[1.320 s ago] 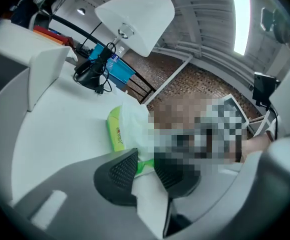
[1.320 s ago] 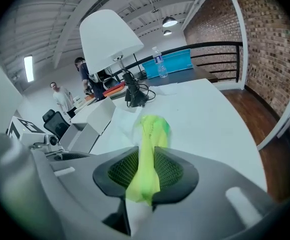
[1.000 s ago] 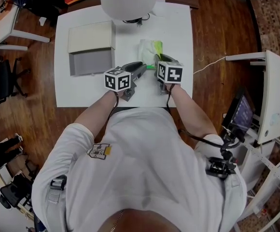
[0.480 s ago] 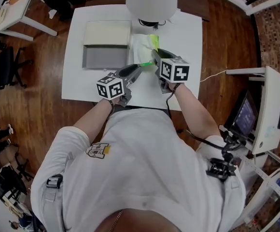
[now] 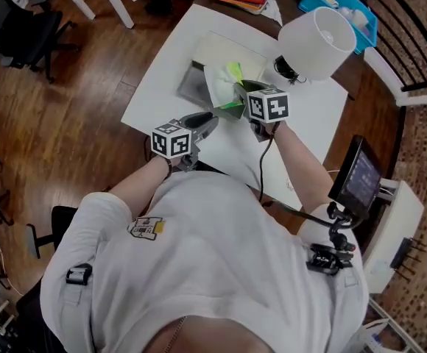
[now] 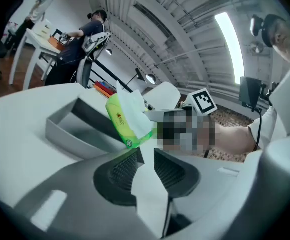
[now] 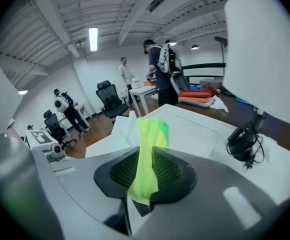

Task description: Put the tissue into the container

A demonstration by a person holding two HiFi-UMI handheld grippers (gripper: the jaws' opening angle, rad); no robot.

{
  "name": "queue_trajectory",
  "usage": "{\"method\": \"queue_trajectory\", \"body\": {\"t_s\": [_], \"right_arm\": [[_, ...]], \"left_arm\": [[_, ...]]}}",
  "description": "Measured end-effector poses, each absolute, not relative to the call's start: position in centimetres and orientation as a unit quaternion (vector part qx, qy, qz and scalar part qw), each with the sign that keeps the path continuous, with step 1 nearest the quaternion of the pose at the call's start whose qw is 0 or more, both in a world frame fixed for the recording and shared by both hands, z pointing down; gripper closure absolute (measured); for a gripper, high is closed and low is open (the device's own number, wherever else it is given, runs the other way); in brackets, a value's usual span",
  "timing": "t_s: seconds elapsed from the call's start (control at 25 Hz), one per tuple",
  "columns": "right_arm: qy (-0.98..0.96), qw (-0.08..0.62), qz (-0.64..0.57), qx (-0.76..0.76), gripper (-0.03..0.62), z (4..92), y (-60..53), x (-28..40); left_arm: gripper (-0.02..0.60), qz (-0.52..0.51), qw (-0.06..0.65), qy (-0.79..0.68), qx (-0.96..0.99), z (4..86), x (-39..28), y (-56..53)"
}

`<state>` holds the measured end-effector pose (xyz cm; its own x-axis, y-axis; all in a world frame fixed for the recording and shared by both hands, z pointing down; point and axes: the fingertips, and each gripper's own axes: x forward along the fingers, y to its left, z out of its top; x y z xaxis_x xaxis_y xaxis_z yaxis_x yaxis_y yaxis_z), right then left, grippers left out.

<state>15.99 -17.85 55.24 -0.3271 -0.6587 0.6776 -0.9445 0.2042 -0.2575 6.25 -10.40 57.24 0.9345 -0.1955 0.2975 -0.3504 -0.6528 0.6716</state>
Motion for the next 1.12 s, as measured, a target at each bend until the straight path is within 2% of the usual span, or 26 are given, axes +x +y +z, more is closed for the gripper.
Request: {"method": "queue_trajectory", "body": {"t_s": [0.24,0.44,0.64,0.88,1.12], "right_arm": [[-0.780,0.310,0.307,0.448,0.523,57.7,-20.9,11.0],[-0.794,0.361,0.302,0.386,0.522,59.0,-21.9,9.9],[-0.807,0.396,0.319,0.299,0.522,61.3,-23.6,9.7],[-0.803,0.488,0.274,0.205,0.523,62.9,-23.3,10.2],[-0.805,0.513,0.250,0.163,0.523,64.1,-21.4,9.0]], "left_arm": [[0.479,0.079,0.402,-0.199,0.890,58.1,0.7,-11.8],[0.479,0.072,0.410,-0.211,0.884,58.5,-1.1,-12.0],[0.479,0.068,0.420,-0.207,0.881,60.4,-1.1,-13.0],[0.479,0.107,0.402,-0.186,0.890,60.0,1.2,-13.0],[0.479,0.124,0.393,-0.179,0.894,60.0,2.4,-13.1]]}}
